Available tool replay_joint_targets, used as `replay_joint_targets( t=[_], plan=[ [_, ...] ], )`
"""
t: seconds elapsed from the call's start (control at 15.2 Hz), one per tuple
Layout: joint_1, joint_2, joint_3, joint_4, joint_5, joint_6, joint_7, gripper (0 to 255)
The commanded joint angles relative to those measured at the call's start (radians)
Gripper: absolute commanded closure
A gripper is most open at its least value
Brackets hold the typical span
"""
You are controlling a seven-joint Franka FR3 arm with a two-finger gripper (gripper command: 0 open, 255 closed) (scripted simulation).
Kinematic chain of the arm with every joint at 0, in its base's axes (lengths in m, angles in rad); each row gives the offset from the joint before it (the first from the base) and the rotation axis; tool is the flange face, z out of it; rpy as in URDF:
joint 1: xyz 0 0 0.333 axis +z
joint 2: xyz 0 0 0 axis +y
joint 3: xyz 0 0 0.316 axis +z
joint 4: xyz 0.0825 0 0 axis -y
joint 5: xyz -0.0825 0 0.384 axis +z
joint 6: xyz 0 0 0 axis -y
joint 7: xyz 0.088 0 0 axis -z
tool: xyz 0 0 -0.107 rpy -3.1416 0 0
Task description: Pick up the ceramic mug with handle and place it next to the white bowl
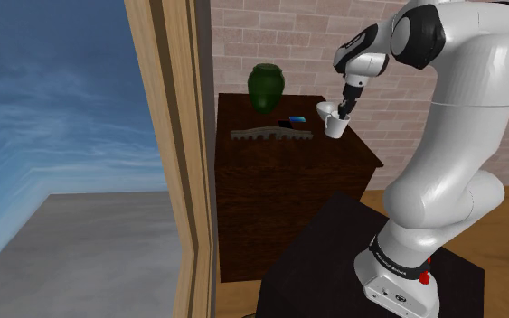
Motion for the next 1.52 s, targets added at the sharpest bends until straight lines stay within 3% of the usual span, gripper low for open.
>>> replay_joint_targets(
  t=[0.0,0.33,0.4,0.73,0.99,1.45],
  plan=[
    [0.000,0.002,0.000,0.000,0.001,0.003,0.000,255],
    [0.000,0.002,0.000,0.000,0.001,0.003,0.000,255],
    [0.000,0.002,0.000,0.000,0.001,0.003,0.000,0],
    [0.000,0.002,0.000,0.000,0.001,0.002,0.000,0],
    [0.001,-0.041,-0.010,0.073,-0.023,-0.110,0.016,0],
    [0.001,-0.041,-0.010,0.073,-0.023,-0.110,0.016,0]
  ],
)
